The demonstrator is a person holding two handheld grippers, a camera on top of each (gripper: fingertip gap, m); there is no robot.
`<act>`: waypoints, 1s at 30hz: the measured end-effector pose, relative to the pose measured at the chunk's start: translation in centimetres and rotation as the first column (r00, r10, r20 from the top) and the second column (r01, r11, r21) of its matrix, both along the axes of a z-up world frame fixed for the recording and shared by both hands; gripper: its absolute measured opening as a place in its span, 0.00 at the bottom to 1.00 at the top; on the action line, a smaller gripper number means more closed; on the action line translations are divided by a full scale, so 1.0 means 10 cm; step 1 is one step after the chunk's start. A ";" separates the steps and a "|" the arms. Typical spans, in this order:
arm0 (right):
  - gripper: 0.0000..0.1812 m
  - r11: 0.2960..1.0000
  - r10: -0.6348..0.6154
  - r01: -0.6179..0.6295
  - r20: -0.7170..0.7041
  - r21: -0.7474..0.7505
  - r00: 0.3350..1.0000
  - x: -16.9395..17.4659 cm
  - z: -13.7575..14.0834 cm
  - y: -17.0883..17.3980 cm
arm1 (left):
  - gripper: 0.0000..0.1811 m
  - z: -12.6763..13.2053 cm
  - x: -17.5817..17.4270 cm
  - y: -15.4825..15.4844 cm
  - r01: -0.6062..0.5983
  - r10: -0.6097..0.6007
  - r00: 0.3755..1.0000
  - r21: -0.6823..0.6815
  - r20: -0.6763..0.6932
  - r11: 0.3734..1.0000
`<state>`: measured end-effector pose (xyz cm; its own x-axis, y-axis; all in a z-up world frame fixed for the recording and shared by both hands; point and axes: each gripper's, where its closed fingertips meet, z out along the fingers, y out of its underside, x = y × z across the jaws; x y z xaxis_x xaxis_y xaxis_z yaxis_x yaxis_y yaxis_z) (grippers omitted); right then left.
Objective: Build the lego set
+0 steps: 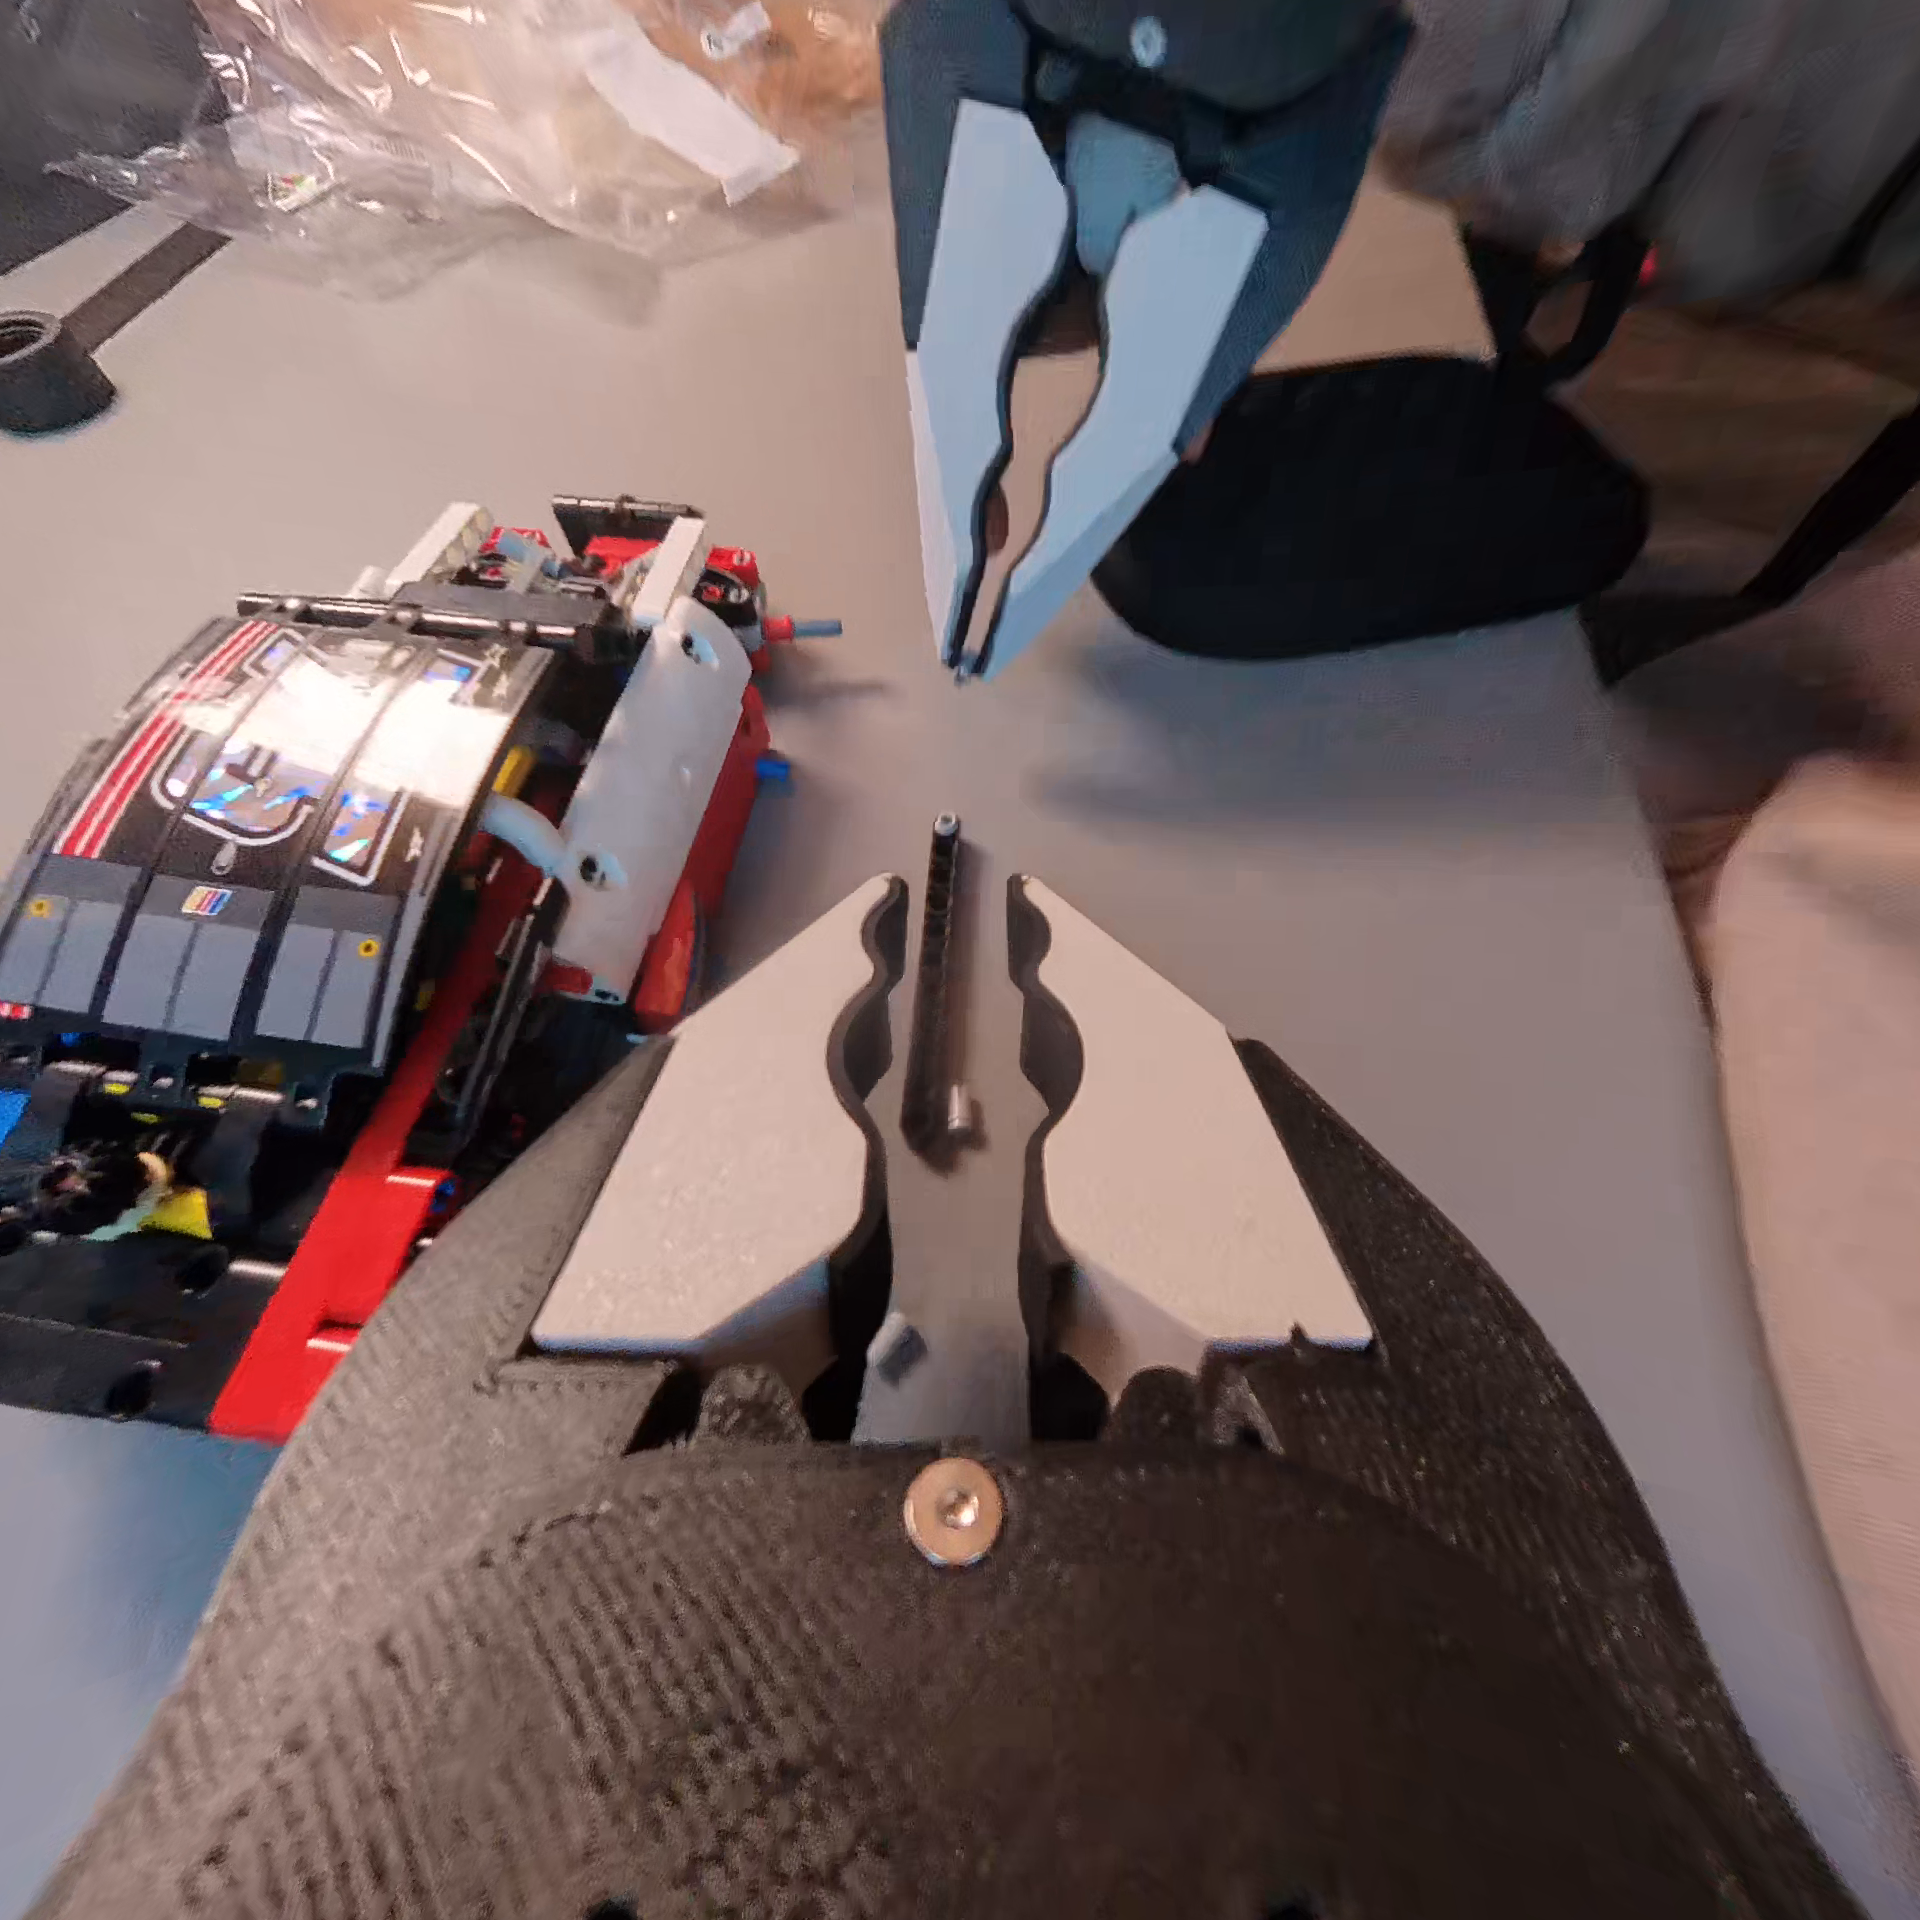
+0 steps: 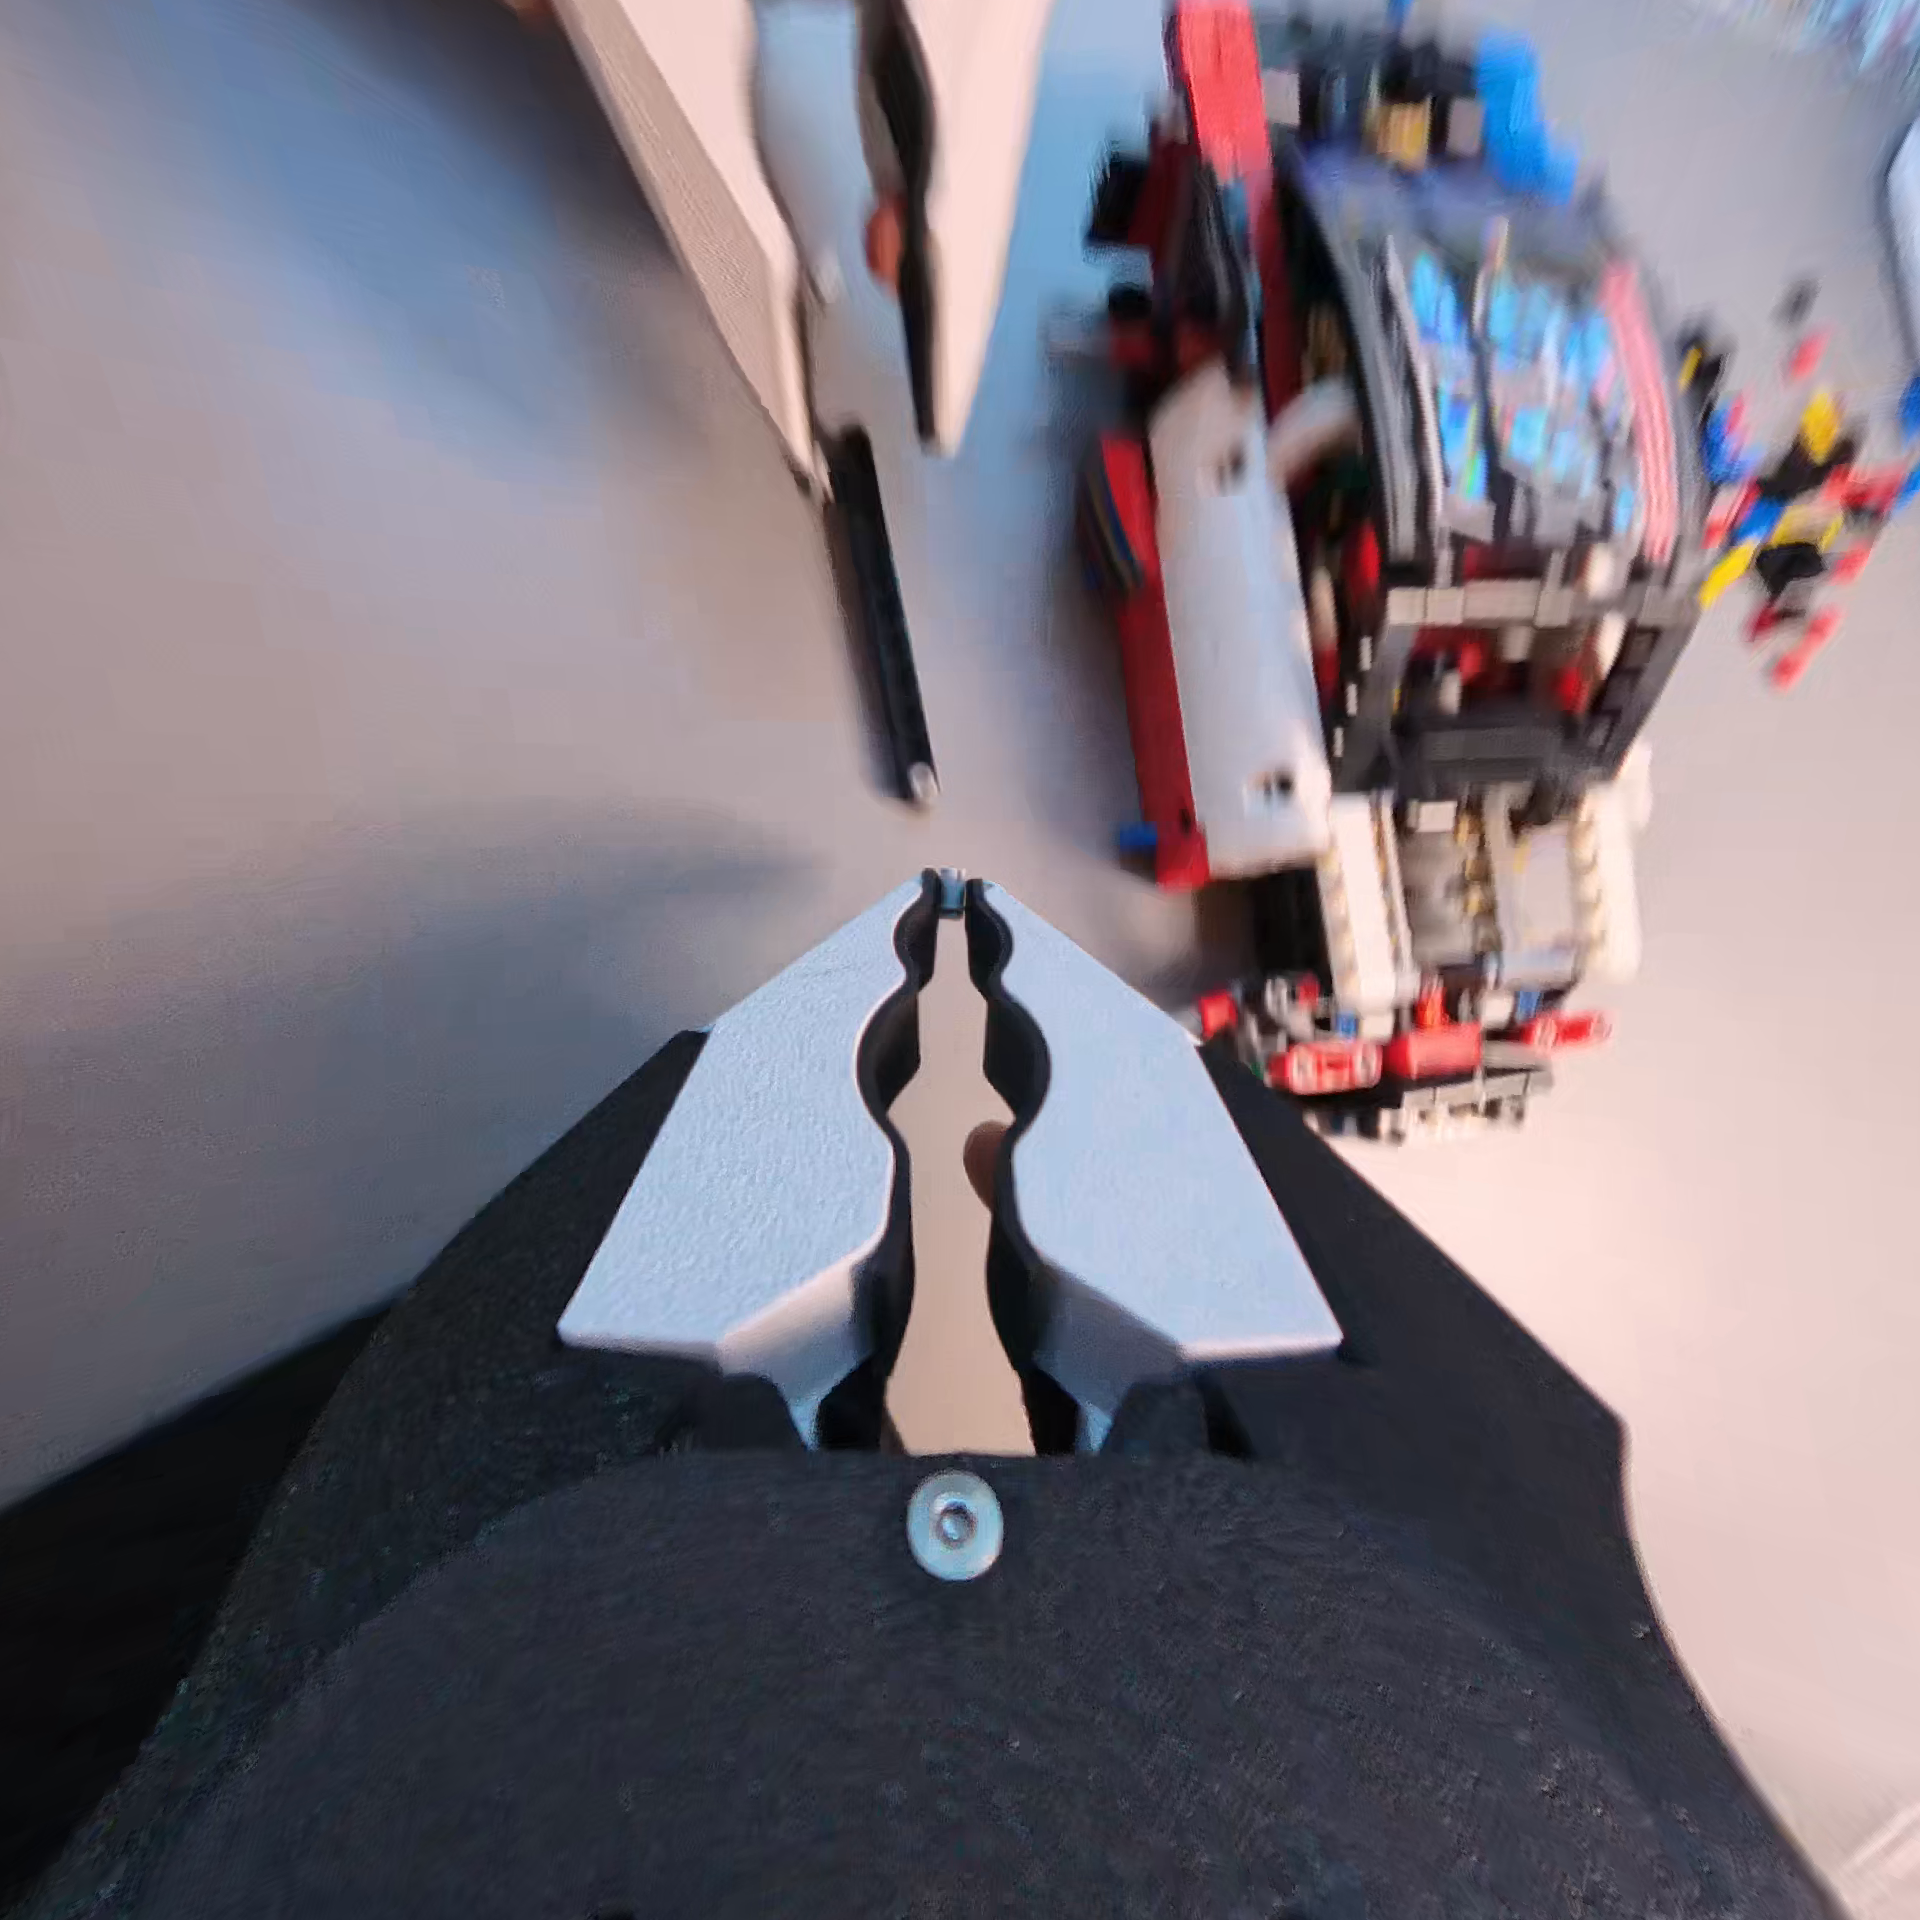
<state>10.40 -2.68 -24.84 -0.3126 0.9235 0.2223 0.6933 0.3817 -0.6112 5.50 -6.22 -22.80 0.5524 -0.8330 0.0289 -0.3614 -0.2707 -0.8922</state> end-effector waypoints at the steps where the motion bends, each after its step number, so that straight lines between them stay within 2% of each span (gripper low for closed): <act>1: 0.01 0.999 0.037 -0.035 -0.056 0.035 0.998 -0.11 0.10 -0.13 | 0.10 0.07 0.04 -0.02 0.009 -0.006 0.997 -0.043 0.078 0.999; 3: 0.01 0.989 0.093 -0.074 -0.155 0.127 0.983 -0.30 0.29 -0.31 | 0.11 0.17 0.11 -0.07 0.045 -0.010 0.972 -0.146 0.233 0.988; 6: 0.01 0.962 0.156 -0.096 -0.225 0.257 0.962 -0.47 0.47 -0.45 | 0.09 0.28 0.13 -0.10 0.100 0.017 0.911 -0.262 0.412 0.960; 10: 0.01 0.924 0.193 -0.099 -0.226 0.370 0.955 -0.51 0.56 -0.48 | 0.06 0.45 0.11 -0.15 0.181 0.033 0.827 -0.321 0.562 0.930; 13: 0.01 0.912 0.210 -0.104 -0.234 0.397 0.949 -0.51 0.60 -0.51 | 0.01 0.48 0.10 -0.15 0.203 0.046 0.800 -0.342 0.598 0.918; 18: 0.01 0.905 0.221 -0.095 -0.270 0.414 0.937 -0.51 0.68 -0.54 | 0.00 0.55 0.09 -0.18 0.260 0.040 0.753 -0.352 0.657 0.899; 24: 0.01 0.940 0.215 -0.091 -0.363 0.329 0.906 -0.51 0.79 -0.60 | 0.00 0.66 0.08 -0.25 0.331 -0.007 0.698 -0.314 0.716 0.890; 30: 0.01 0.927 0.213 -0.082 -0.332 0.367 0.919 -0.50 0.77 -0.55 | 0.01 0.64 0.08 -0.22 0.290 -0.006 0.732 -0.303 0.681 0.908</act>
